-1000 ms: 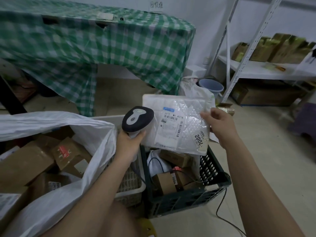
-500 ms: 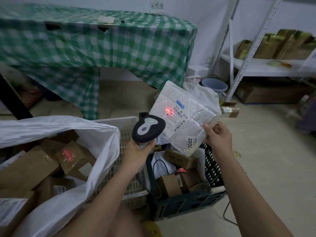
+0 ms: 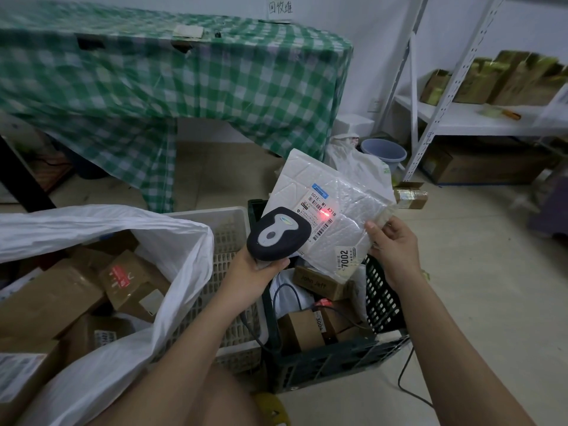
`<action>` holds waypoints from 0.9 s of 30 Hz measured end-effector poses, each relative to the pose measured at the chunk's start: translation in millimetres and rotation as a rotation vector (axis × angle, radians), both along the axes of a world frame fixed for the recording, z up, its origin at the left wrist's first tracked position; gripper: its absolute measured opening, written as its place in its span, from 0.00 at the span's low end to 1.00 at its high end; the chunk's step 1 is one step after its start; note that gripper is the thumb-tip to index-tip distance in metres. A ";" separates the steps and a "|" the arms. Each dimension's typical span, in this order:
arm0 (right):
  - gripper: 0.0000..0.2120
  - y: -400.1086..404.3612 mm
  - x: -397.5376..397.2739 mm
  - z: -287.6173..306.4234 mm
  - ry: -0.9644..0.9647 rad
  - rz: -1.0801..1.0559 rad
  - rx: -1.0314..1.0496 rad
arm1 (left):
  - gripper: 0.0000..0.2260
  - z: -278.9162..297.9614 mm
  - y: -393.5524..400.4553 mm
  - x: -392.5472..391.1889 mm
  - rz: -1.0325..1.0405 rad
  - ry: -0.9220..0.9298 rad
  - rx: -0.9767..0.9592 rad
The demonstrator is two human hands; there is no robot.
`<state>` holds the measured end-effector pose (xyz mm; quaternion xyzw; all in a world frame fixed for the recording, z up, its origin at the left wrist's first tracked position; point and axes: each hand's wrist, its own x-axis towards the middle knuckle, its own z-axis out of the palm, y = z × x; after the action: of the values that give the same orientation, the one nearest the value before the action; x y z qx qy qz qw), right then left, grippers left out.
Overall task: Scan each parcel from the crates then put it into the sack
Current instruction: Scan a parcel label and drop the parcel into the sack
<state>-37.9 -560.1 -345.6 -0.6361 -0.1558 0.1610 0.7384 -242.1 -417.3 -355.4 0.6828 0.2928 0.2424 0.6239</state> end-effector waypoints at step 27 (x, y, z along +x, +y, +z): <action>0.06 14.9 -38.6 49.1 -0.064 0.061 0.091 | 0.15 38.8 -2.5 -37.5 0.273 -0.217 -0.039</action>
<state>-76.5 -545.3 -296.5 -0.6016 -0.2059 0.1559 0.7558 -279.6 -419.9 -316.6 0.5945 0.3184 0.3913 0.6261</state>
